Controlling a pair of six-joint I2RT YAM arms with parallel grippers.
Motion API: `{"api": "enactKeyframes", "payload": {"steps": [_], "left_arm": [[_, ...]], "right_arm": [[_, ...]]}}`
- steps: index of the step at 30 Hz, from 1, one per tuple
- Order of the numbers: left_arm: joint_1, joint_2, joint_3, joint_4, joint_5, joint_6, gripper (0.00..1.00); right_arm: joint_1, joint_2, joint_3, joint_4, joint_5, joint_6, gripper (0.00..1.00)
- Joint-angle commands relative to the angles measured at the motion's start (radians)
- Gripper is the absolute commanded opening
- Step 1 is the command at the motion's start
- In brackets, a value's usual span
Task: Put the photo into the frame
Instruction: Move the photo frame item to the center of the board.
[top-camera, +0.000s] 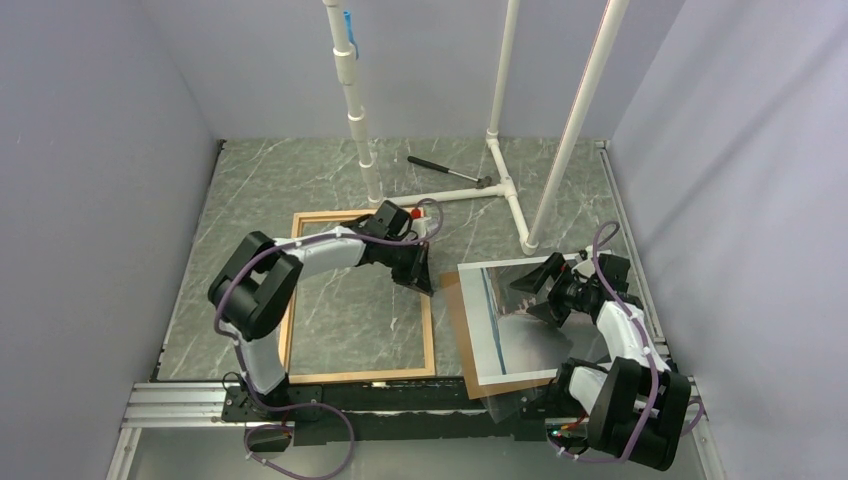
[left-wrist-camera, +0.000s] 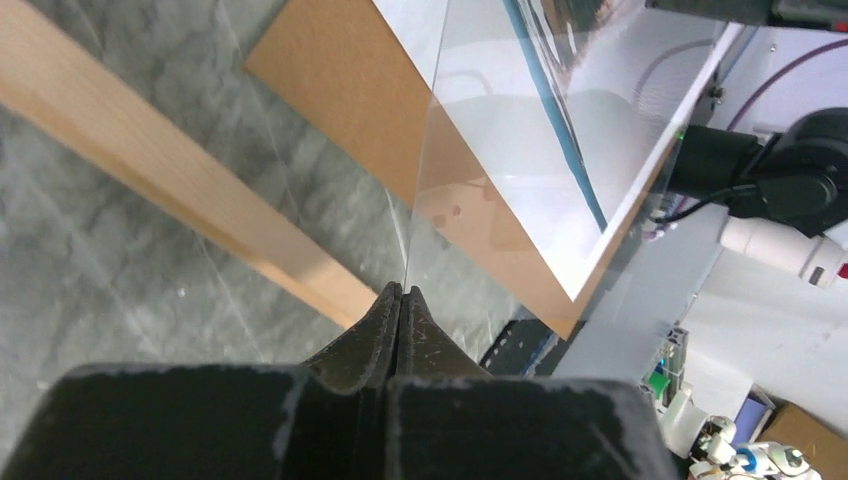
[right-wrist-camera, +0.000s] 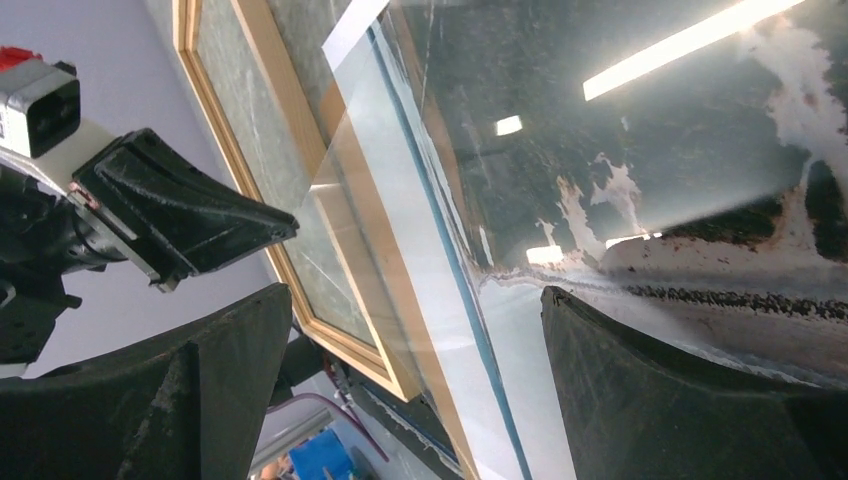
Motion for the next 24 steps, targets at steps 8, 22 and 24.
{"api": "enactKeyframes", "payload": {"steps": [8,22,24], "left_arm": [[0.091,-0.217,-0.164,-0.065,0.019,0.003,0.00],[0.022,-0.321,-0.226,0.049,-0.017,-0.140,0.76],[-0.027,-0.316,-0.215,0.065,-0.076,-0.214,0.81]], "right_arm": [[0.062,-0.035,0.069,0.027,-0.036,0.052,0.97],[0.198,-0.018,0.054,0.046,0.085,0.072,0.98],[0.197,-0.016,0.052,0.037,0.101,0.064,0.98]]}}
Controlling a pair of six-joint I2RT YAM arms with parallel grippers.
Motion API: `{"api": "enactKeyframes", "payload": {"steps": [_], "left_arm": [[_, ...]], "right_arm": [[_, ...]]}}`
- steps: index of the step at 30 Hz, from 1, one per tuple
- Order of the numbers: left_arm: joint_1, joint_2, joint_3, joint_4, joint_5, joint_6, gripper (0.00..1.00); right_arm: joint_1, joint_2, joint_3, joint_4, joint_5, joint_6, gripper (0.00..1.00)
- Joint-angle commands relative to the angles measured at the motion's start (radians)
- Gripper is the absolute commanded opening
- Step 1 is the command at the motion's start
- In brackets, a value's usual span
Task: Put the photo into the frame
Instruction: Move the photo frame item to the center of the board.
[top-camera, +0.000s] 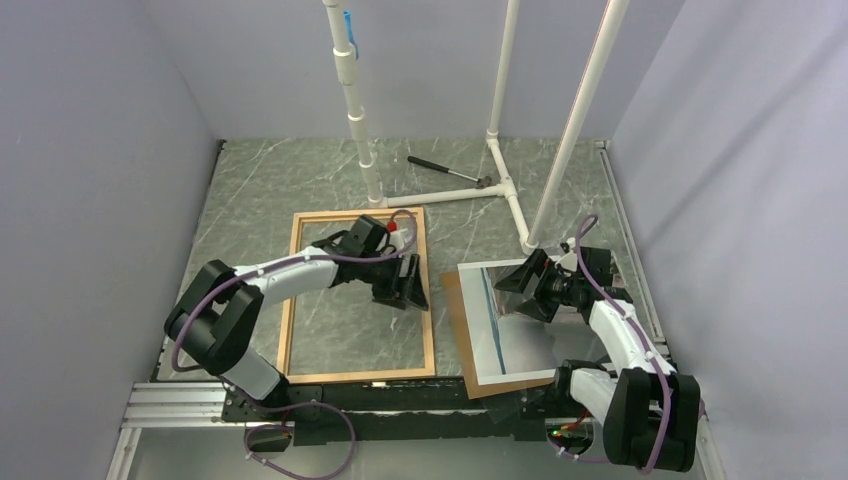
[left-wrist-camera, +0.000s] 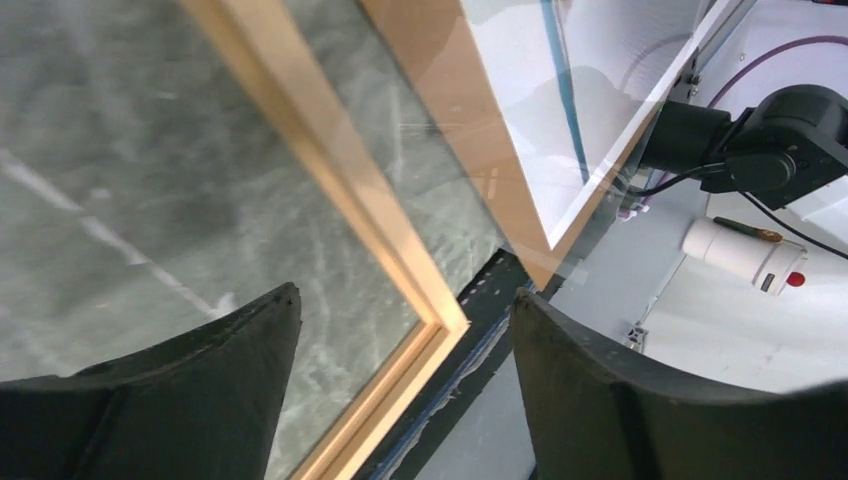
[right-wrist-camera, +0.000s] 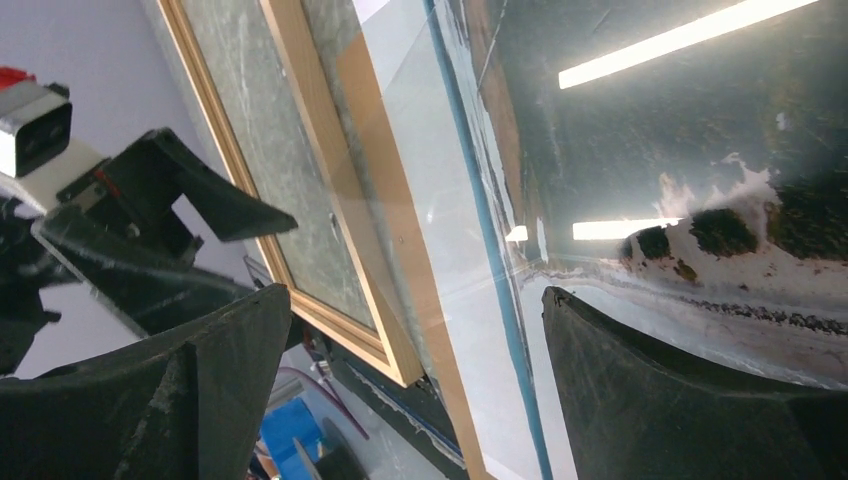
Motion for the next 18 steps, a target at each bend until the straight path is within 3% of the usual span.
{"api": "enactKeyframes", "payload": {"steps": [1,11,18], "left_arm": [[-0.107,-0.036,0.041,0.077,-0.100,-0.159,0.82],[-0.271,-0.087,-0.051,0.215,-0.334,-0.464,0.83],[-0.350,-0.098,-0.146,0.426,-0.451,-0.635,0.82]], "right_arm": [[0.003,0.002,0.017,0.005,0.051,-0.016,0.99],[0.004,0.022,-0.042,0.011,0.181,0.003,0.99],[0.004,0.061,-0.067,0.043,0.195,0.022,0.99]]}}
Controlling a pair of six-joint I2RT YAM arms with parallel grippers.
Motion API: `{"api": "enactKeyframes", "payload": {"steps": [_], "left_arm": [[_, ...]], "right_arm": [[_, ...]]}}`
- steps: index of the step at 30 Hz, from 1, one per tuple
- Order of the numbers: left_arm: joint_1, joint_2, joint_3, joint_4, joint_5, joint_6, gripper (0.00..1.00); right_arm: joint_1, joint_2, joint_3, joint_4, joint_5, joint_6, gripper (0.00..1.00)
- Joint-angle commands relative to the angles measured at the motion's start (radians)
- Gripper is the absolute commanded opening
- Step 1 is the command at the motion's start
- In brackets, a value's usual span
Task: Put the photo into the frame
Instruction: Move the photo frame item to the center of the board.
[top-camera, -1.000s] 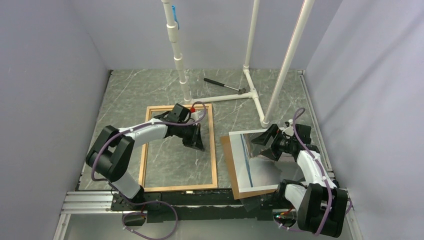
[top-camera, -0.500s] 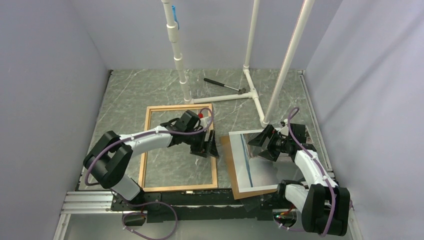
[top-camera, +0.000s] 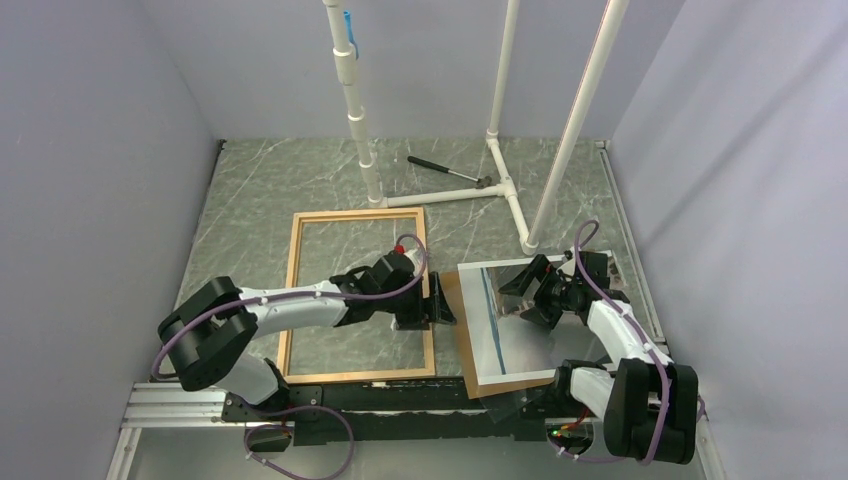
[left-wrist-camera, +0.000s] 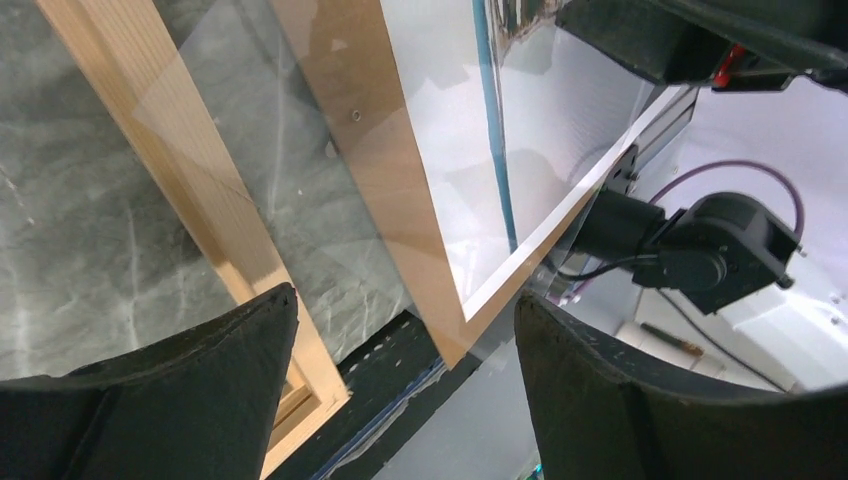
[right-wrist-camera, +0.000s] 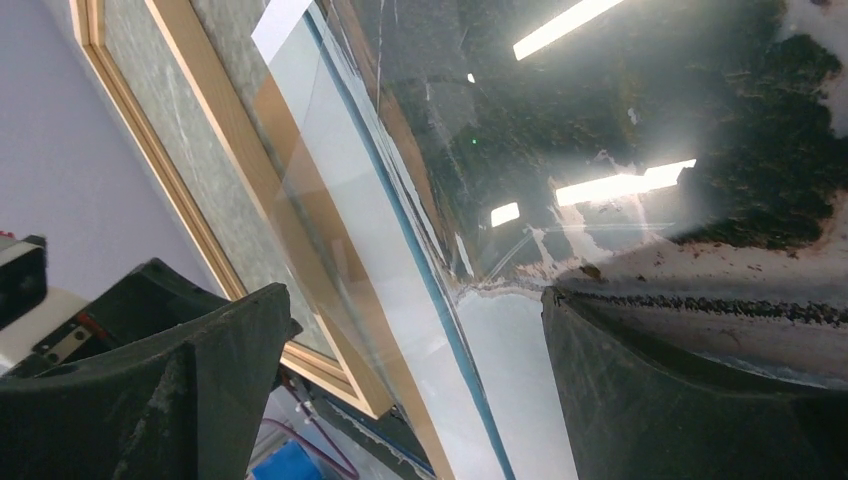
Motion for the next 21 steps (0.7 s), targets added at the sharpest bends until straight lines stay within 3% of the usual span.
{"api": "enactKeyframes", "payload": {"steps": [1,12,17,21], "left_arm": [[-0.042,-0.013,-0.023,0.157,-0.126,-0.145,0.82],[-0.157,0.012,0.007,0.079,-0.324,-0.249,0.82],[-0.099,-0.102,-0.069,0.115,-0.338,-0.182,0.76],[-0.013,-0.176,-0.118,0.123,-0.300,-0.097,0.66]], "right_arm": [[0.004,0.023,-0.022,0.016,0.063,0.000,0.99],[0.004,0.011,0.004,0.001,0.058,-0.005,0.99],[0.003,0.003,0.016,-0.016,0.052,-0.022,0.99],[0.003,0.001,0.014,-0.010,0.042,-0.025,0.99]]}}
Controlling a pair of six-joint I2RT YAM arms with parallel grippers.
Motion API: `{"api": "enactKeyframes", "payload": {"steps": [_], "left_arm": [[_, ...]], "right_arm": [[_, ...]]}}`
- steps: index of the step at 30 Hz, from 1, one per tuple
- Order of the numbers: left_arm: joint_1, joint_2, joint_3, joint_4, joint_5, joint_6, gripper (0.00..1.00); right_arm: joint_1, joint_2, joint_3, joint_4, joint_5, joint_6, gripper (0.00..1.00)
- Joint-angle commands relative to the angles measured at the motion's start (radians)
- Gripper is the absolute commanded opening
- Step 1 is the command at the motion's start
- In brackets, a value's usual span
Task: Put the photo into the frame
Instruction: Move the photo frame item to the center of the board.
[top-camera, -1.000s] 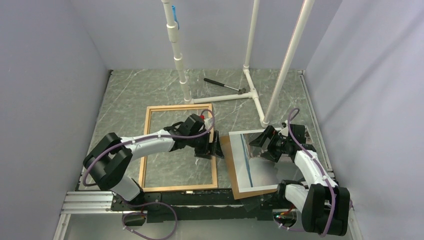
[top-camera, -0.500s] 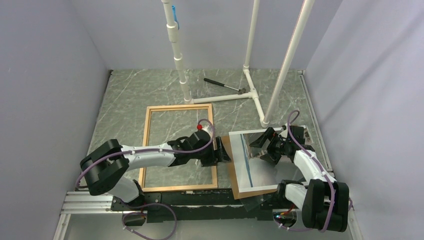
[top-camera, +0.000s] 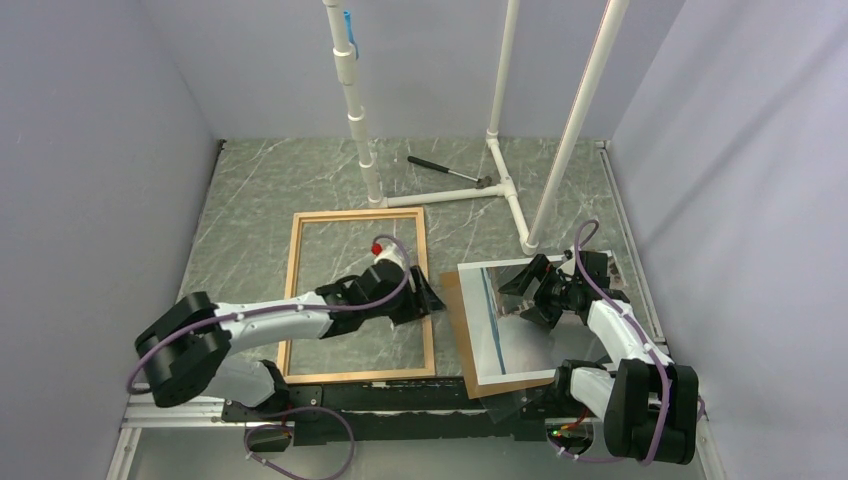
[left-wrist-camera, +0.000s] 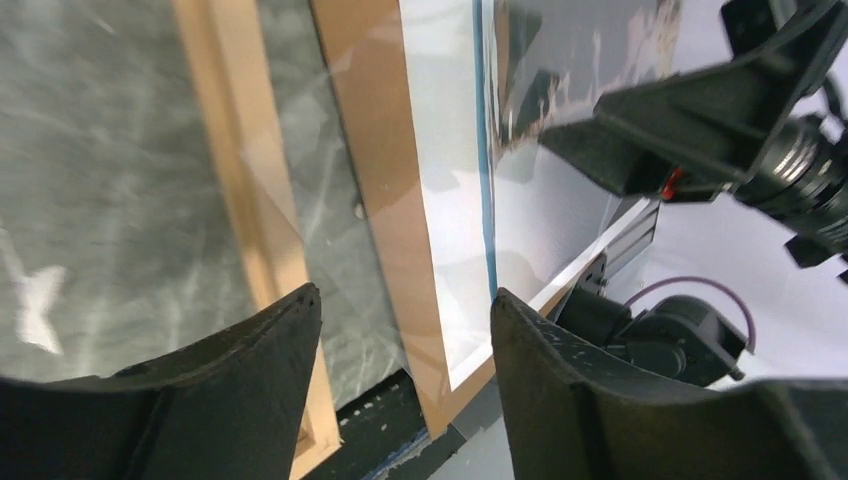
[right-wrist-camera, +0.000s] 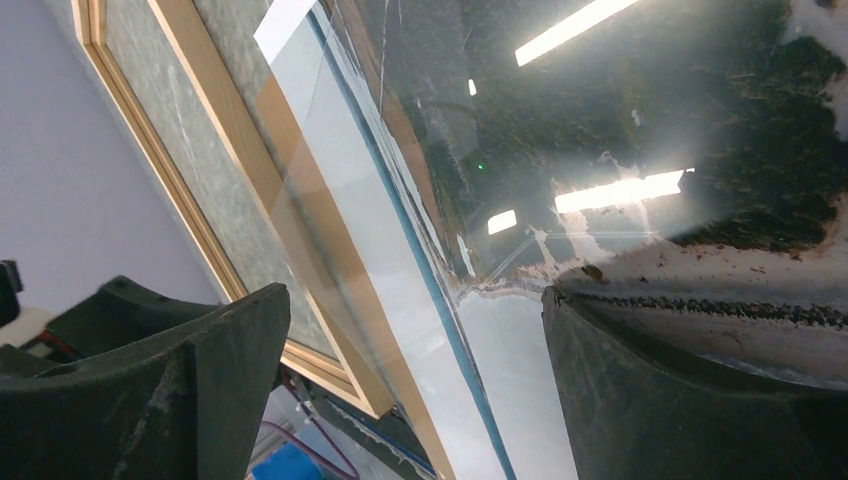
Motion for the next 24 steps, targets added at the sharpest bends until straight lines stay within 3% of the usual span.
{"api": "enactKeyframes", "payload": {"steps": [1,6,11,19,24], "left_arm": [[0.092,-0.092,-0.038,0.037,0.010,0.096,0.64],[0.211,-0.072,-0.038,0.065,0.147,0.202,0.51],[0.258,0.029,0.029,0.063,0.244,0.272,0.49],[0.267,0.205,0.075,0.156,0.330,0.265,0.48],[0.257,0.234,0.073,0.189,0.352,0.256,0.43]], "right_arm": [[0.003,0.001,0.010,-0.011,0.040,-0.030,0.99],[0.003,0.003,0.008,-0.008,0.035,-0.032,0.99],[0.002,-0.002,0.009,-0.011,0.034,-0.031,0.99],[0.005,-0.001,0.015,-0.022,0.039,-0.040,0.99],[0.003,0.001,0.019,-0.024,0.036,-0.041,0.99]]}}
